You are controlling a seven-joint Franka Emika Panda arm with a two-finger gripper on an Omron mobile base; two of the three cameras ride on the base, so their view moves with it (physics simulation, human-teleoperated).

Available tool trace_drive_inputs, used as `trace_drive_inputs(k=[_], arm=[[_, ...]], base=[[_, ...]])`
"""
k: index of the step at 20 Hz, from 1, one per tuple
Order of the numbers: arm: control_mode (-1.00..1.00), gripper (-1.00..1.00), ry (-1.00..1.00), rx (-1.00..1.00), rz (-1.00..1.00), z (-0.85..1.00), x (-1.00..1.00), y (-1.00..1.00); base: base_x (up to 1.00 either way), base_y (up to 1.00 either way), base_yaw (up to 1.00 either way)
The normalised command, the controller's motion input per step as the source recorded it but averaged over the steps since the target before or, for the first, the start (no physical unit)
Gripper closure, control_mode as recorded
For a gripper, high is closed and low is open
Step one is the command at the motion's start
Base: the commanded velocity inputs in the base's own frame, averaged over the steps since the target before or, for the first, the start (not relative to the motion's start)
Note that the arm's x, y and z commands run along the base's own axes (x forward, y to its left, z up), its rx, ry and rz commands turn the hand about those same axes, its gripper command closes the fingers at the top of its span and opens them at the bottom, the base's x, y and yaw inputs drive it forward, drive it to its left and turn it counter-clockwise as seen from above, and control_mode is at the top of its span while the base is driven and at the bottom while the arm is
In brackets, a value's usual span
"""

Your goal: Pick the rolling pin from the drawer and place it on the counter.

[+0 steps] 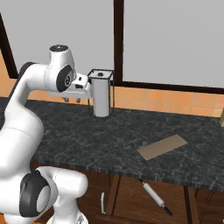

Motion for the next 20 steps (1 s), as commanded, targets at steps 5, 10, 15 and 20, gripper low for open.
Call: trace_drive_inputs(k=[5, 10, 15, 20], arm=[[-1.0, -1.0, -0.16, 0.08, -0.01, 0.0, -0.74, -0.4], [-1.0, -1.0, -0.16, 0.11, -0.09, 0.0, -0.92, -0.73], [-1.0, -1.0, -0.08, 0.14, -0.22, 0.0, -0.78, -0.98], [-1.0, -1.0, -0.04, 0.16, -0.28, -0.02, -0.76, -1.0]], base=[[0.0, 0.0, 0.0], [0.0, 0.0, 0.0], [0.0, 0.0, 0.0], [0.0, 0.0, 0.0]])
